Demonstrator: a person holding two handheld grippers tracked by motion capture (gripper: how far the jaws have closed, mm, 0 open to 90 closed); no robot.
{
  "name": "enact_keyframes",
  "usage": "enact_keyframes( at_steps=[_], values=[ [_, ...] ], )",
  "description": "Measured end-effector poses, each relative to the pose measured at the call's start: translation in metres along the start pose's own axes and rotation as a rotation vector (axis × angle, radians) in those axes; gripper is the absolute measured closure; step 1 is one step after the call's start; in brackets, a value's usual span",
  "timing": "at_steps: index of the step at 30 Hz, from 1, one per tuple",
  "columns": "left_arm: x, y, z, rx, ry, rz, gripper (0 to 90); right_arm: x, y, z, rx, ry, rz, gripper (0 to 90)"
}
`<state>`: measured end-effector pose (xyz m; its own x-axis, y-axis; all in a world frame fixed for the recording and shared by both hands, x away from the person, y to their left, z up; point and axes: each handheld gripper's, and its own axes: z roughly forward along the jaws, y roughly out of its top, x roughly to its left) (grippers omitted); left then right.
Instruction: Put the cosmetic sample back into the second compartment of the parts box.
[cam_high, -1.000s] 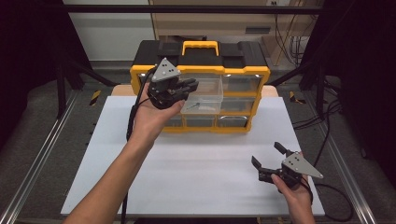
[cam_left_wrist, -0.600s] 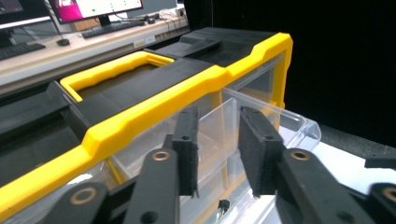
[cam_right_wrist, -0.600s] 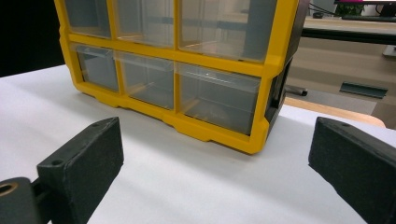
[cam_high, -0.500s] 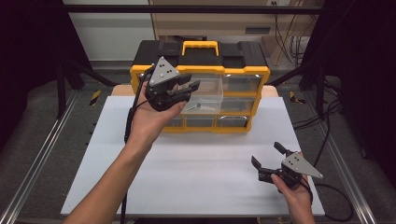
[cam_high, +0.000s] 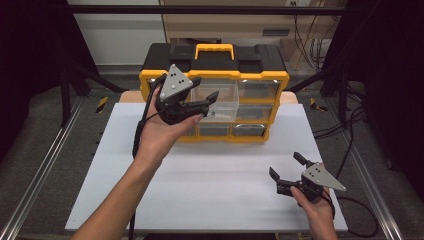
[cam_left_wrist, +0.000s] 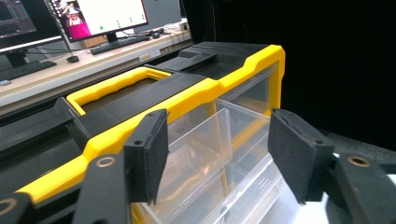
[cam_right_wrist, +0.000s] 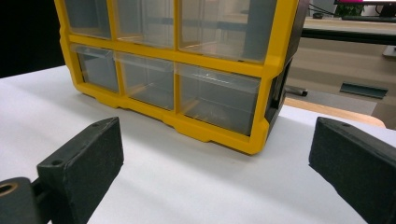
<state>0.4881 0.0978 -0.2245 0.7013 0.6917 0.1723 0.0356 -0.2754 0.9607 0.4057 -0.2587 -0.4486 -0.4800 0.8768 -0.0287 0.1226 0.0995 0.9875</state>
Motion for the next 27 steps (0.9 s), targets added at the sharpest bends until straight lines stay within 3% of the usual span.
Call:
enact_keyframes(
  at_steps=[6, 13, 27],
  values=[
    [-0.003, -0.001, -0.004, -0.022, -0.011, -0.023, 24.6, 0.000, 0.000, 0.000, 0.001, 0.001, 0.000, 3.5],
    [-0.006, -0.003, -0.005, -0.016, 0.004, -0.011, 12.1, 0.000, 0.000, 0.000, 0.002, 0.000, -0.001, 3.5],
    [-0.013, -0.010, -0.011, -0.038, 0.011, -0.015, 3.0, 0.001, 0.000, 0.001, 0.005, 0.002, 0.003, 3.4]
  ],
)
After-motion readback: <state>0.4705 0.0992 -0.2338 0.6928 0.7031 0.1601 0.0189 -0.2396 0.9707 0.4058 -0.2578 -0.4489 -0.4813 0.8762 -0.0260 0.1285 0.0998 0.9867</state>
